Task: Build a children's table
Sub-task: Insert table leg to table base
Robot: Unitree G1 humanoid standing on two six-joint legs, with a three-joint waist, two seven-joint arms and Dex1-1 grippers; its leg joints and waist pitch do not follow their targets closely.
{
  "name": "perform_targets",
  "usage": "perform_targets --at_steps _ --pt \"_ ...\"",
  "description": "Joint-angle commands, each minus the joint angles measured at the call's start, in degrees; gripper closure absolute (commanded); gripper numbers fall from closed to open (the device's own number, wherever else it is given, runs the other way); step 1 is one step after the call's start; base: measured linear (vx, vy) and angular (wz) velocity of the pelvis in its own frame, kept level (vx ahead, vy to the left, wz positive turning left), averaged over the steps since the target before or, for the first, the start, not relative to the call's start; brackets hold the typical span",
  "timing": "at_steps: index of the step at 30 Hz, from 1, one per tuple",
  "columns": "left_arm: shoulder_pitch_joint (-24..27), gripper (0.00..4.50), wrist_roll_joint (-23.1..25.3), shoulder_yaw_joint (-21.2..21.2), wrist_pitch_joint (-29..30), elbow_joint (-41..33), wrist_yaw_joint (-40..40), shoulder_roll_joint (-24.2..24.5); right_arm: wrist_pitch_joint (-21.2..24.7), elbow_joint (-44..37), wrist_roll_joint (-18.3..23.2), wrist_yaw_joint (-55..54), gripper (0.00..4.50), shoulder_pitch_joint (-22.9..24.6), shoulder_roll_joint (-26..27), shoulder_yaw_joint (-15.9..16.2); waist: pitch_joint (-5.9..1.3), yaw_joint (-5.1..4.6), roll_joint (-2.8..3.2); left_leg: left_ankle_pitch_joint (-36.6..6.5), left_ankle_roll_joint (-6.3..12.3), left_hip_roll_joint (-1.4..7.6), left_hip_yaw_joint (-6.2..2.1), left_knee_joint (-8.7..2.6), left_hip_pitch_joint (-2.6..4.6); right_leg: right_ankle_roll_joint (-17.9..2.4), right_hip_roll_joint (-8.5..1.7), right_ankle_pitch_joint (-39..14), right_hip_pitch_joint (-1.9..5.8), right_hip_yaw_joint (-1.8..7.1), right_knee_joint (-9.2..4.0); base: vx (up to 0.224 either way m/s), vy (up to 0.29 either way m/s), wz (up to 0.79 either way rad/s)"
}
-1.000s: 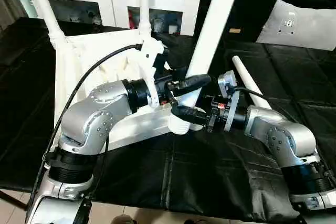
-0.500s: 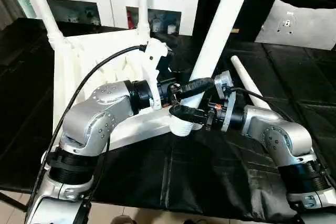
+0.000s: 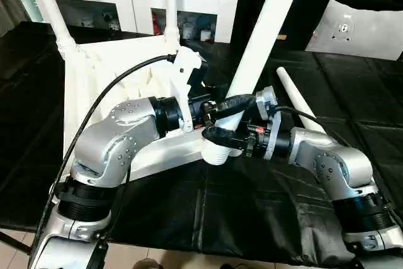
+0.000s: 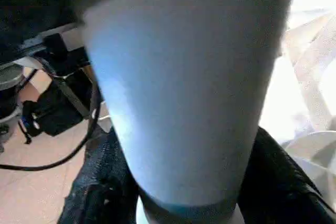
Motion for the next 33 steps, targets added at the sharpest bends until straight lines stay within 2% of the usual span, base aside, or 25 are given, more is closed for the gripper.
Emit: perform_targets --at_steps 1,6,8,10,13,16,19,20,22,23,24,25,28,31,33 --pt "-0.68 1.94 -4.58 0.9 1.19 -3.44 -0.2 -2.03 -0.02 1.24 -1.06 -1.06 2.49 -0.79 -0.19 -0.73 -5.54 0.21 -0.14 -4.1 0.92 0.32 0.69 -3.1 -0.66 -5.95 -3.81 -18.5 4.19 2.43 -4.24 0.0 0.0 0.0" --pt "-0.39 1.94 -2.92 -0.83 0.33 -3.45 -1.71 -0.73 -0.43 1.44 -1.47 -1.19 2.54 -0.76 -0.02 -0.57 -5.52 0.31 0.07 -4.53 1.13 0.35 0.59 -3.23 -0.49 -5.29 -3.7 -19.07 4.04 2.38 -4.47 0.0 0.0 0.0" --pt "-0.3 1.94 -3.38 -0.57 0.68 -3.59 -1.93 -1.01 -0.48 1.39 -1.44 -1.27 2.54 -0.72 -0.06 -0.65 -5.55 0.3 -0.05 -4.39 1.08 0.37 0.6 -3.22 -0.56 -5.37 -3.74 -18.75 4.12 2.41 -4.41 0.0 0.0 0.0" --pt "-0.22 1.53 -4.71 0.52 1.01 -3.67 -1.59 -2.23 -0.62 1.38 -1.5 -1.34 2.56 -0.59 -0.13 -0.71 -5.58 0.34 -0.03 -4.13 0.96 0.35 0.6 -3.18 -0.66 -5.63 -3.77 -18.16 4.22 2.42 -4.34 0.0 0.0 0.0" --pt "-0.01 1.49 -6.96 2.1 1.65 -3.77 -1.09 -4.23 -0.99 1.46 -1.79 -1.41 2.56 -0.36 -0.11 -0.59 -5.57 0.32 0.0 -4.37 0.94 0.32 0.65 -3.14 -0.66 -6.02 -3.78 -17.96 4.24 2.41 -4.35 0.0 0.0 0.0" --pt "0.17 1.1 -6.86 1.64 1.58 -3.75 -1.57 -3.95 -1.23 1.42 -2.13 -1.48 2.56 -0.28 -0.11 -0.33 -5.56 0.32 0.03 -4.58 1.15 0.31 0.6 -3.18 -0.65 -5.91 -3.69 -18.32 4.2 2.38 -4.44 0.0 0.0 0.0" --pt "0.49 0.92 -7.46 1.47 1.36 -3.93 -2.42 -3.94 -1.27 1.28 -2.13 -1.53 2.56 -0.19 -0.09 -0.32 -5.52 0.3 0.03 -4.87 1.08 0.34 0.57 -3.22 -0.58 -5.43 -3.69 -19.18 4.17 2.34 -4.54 0.0 0.0 0.0" --pt "0.74 0.64 -8.97 2.4 1.31 -3.8 -2.83 -4.79 -1.55 1.47 -2.26 -1.57 2.56 -0.19 -0.14 -0.27 -5.54 0.28 0.04 -4.75 1.14 0.35 0.59 -3.2 -0.63 -5.58 -3.71 -18.7 4.21 2.36 -4.51 0.0 0.0 0.0" --pt "0.78 0.55 -9.32 2.65 1.31 -3.75 -2.89 -5.01 -1.62 1.54 -2.29 -1.58 2.56 -0.21 -0.15 -0.26 -5.54 0.29 0.06 -4.73 1.14 0.35 0.58 -3.21 -0.59 -5.73 -3.69 -18.53 4.19 2.34 -4.46 0.0 0.0 0.0" --pt "1.23 0.44 -12.18 4.2 2.53 -3.49 -3.47 -6.14 -1.84 1.68 -2.27 -1.61 2.56 -0.18 -0.17 -0.34 -5.6 0.33 0.1 -4.5 1.13 0.33 0.61 -3.15 -0.62 -6.15 -3.72 -17.85 4.23 2.39 -4.36 0.0 0.0 0.0" --pt "1.23 0.3 -12.18 4.2 2.53 -3.49 -3.47 -6.14 -1.84 1.68 -2.27 -1.61 2.56 -0.18 -0.17 -0.34 -5.58 0.26 0.06 -4.47 1.15 0.3 0.66 -3.11 -0.68 -6.34 -3.68 -17.49 4.25 2.4 -4.36 0.0 0.0 0.0" --pt "1.74 0.3 -14.42 5.35 3.4 -3.42 -3.68 -7.06 -1.83 1.63 -2.16 -1.85 2.56 -0.13 -0.06 -0.5 -5.54 0.28 0.2 -4.85 1.15 0.31 0.65 -3.12 -0.59 -6.5 -3.67 -17.74 4.19 2.37 -4.44 0.0 0.0 0.0" --pt "1.95 0.06 -15.23 5.82 3.55 -3.37 -3.51 -7.46 -1.64 1.61 -2.03 -2.12 2.56 -0.11 0.06 -0.7 -5.56 0.28 0.16 -5.25 1.26 0.32 0.64 -3.15 -0.51 -6.43 -3.61 -18.15 4.18 2.33 -4.48 0.0 0.0 0.0" --pt "2.15 0.02 -16.47 8.05 2.67 -2.87 -1.48 -8.56 -0.8 1.73 -1.77 -4.53 2.56 0.17 0.95 -2.22 -5.52 0.27 0.09 -5.11 1.17 0.27 0.63 -3.18 -0.57 -6.23 -3.63 -18.58 4.25 2.31 -4.59 0.0 0.0 0.0" --pt "1.72 0.0 -16.67 10.24 2.57 -2.89 -0.47 -7.31 -3.52 1.69 -3.38 -8.97 2.57 1.33 2.1 -4.14 -5.58 0.38 0.35 -5.21 0.59 0.34 0.62 -3.19 -0.35 -6.37 -3.7 -18.9 4.02 2.34 -4.59 0.0 0.0 0.0"
